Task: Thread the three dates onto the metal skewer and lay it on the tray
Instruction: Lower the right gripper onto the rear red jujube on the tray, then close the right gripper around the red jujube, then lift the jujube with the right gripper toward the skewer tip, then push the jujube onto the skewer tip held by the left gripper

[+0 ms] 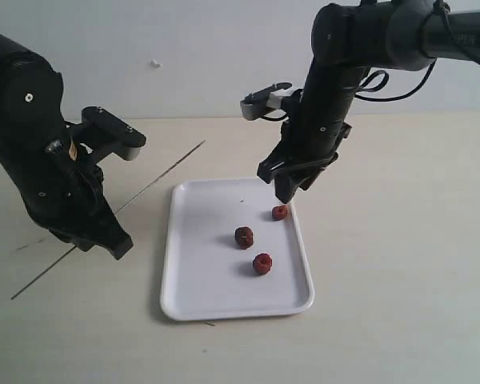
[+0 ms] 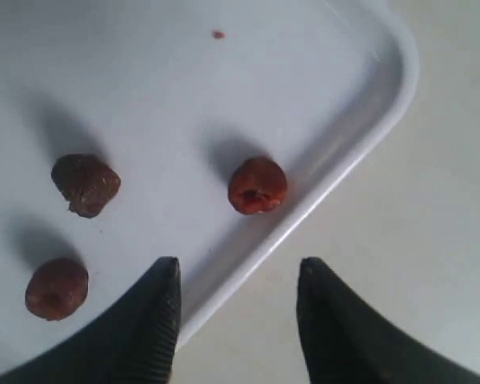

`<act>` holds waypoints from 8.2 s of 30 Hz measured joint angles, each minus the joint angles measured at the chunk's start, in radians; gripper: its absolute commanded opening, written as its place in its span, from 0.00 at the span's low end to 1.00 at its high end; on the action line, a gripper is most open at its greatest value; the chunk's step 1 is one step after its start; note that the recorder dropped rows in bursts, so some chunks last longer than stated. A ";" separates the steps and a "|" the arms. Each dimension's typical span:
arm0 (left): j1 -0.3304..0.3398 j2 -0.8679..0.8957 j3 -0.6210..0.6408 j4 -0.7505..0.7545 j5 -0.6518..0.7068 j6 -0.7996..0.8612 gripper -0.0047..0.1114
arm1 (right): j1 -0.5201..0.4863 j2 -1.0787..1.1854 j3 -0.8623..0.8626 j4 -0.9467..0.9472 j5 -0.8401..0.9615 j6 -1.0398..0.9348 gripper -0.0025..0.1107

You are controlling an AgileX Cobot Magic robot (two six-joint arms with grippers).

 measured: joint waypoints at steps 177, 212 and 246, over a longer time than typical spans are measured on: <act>0.136 0.155 0.098 0.273 -0.640 0.068 0.04 | -0.208 0.004 -0.111 0.621 0.103 -0.337 0.26; 0.181 0.173 0.237 0.367 -1.096 0.162 0.04 | -0.281 0.003 -0.111 0.853 0.104 -0.354 0.26; 0.159 0.173 0.237 0.386 -1.115 0.162 0.04 | -0.268 0.003 -0.111 0.866 0.106 -0.320 0.26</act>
